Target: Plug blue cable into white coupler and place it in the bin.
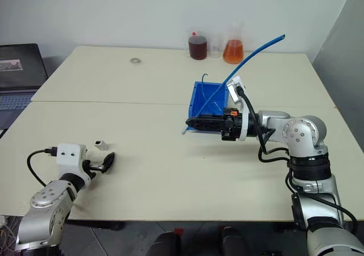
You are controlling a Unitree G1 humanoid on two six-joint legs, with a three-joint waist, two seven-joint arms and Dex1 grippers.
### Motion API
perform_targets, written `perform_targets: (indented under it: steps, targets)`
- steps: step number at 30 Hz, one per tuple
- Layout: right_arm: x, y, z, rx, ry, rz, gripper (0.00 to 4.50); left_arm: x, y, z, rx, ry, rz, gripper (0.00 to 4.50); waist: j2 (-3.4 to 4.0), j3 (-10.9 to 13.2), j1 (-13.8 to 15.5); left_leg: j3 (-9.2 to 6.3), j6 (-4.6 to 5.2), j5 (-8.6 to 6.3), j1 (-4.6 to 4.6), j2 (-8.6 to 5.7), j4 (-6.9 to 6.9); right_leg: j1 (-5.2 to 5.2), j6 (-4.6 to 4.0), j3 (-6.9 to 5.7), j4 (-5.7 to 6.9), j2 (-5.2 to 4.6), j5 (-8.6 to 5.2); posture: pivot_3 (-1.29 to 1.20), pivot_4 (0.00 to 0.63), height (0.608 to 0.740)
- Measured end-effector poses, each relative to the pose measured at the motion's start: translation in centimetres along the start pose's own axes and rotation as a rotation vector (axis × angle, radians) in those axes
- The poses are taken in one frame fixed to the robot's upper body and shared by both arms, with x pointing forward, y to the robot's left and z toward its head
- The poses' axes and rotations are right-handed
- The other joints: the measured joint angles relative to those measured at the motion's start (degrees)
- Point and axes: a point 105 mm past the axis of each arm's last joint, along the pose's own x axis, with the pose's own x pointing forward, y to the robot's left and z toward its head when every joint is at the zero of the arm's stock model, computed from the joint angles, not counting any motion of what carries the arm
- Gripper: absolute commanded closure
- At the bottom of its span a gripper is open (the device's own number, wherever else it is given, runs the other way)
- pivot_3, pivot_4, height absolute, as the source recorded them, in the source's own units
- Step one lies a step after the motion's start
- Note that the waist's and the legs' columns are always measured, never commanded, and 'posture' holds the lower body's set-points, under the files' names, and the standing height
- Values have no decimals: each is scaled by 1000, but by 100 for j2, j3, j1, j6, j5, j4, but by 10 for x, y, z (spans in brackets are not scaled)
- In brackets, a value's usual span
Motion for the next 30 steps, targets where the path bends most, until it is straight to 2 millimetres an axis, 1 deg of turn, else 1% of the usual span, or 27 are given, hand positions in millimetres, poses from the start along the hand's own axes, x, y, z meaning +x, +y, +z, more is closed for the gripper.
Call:
perform_targets:
  steps: [4,8,11,13,22,23,25,26,27,30]
  targets:
    - [0,1,0,-9,0,-4,4375,10,-2,4,-11,-3,-9,37,0,0,-1,0,0,0,0,0,1,1,3,0,1,0,2,0,150,740]
    - [-1,1,0,-13,2,-12,4375,15,-4,6,-21,-2,-19,37,1,-1,-1,0,0,0,1,0,1,0,2,1,4,-1,2,0,150,740]
    - [-1,1,0,-16,4,-19,4375,15,-5,5,-26,-2,-23,453,1,-1,0,0,0,0,1,-1,2,1,2,2,4,-3,2,0,150,740]
    - [-1,1,0,-16,4,-19,4375,16,-7,5,-31,-1,-33,967,1,-1,-2,0,0,0,2,0,1,1,2,2,5,-2,2,0,150,740]
    - [-1,1,0,-16,4,-21,4375,18,-11,4,-48,2,-52,2918,2,-1,-22,1,0,0,8,1,1,0,2,3,14,0,2,0,150,740]
    - [-1,1,0,-16,4,-21,4375,18,-11,4,-49,3,-51,3015,2,-1,-22,1,0,0,8,1,1,0,2,3,15,0,2,0,150,740]
    - [-1,1,0,-17,4,-21,4375,19,-10,3,-52,4,-51,3491,2,-1,-27,2,0,0,10,1,1,0,2,4,19,0,2,0,150,740]
    - [-1,1,0,-17,4,-21,4375,19,-10,3,-53,5,-49,3657,3,-2,-33,2,0,0,12,2,1,0,2,5,20,1,2,0,150,740]
    - [-2,1,0,-17,4,-21,4375,19,-10,3,-52,5,-49,3705,3,-2,-36,2,0,0,12,2,1,0,1,5,22,2,2,0,150,740]
    - [-2,1,0,-17,4,-22,4375,19,-10,3,-52,6,-48,3705,3,-2,-37,2,0,0,13,3,1,0,1,5,23,2,2,0,150,740]
